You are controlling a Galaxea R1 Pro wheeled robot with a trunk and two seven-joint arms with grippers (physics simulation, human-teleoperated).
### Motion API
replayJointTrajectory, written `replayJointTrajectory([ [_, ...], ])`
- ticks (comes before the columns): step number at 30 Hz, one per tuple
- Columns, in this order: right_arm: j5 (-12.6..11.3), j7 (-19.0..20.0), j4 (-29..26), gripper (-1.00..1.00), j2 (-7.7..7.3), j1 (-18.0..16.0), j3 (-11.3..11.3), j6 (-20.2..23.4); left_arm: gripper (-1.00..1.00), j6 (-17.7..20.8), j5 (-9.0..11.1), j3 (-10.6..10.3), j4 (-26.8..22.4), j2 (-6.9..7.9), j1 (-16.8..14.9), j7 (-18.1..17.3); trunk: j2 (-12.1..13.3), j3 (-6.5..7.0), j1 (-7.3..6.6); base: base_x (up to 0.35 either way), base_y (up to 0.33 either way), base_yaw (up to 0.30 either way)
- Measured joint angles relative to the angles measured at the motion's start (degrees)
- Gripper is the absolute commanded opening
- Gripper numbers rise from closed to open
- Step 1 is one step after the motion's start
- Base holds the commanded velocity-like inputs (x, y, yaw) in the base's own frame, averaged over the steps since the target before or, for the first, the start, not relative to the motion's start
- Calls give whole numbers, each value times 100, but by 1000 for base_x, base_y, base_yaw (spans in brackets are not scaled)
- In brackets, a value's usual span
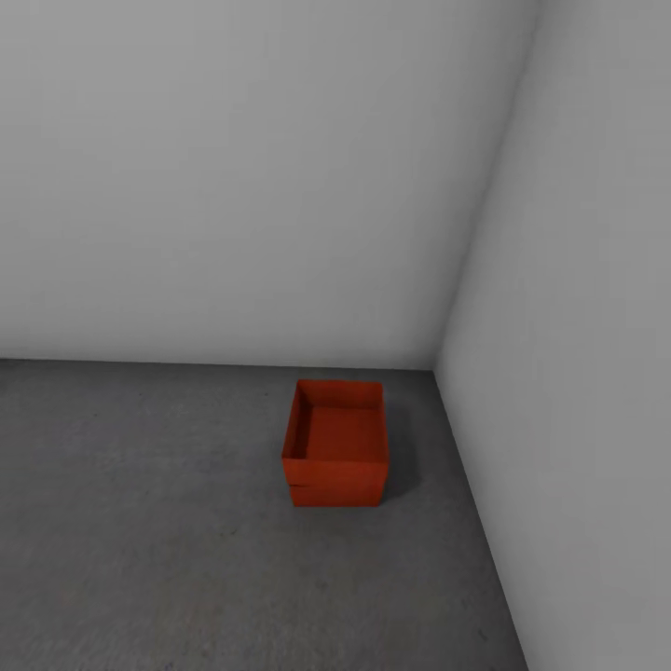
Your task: Move the two storage containers from the living room to the garage. In the garage, place one container on the floor and stack the other container on top of it (either order is fine).
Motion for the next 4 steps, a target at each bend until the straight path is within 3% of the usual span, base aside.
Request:
replayJointTrajectory([
  [4,0,0,0,100,0,0,0,0,100,0,0,0,2,-5,0,0,0,0,0,0,0,0],
])
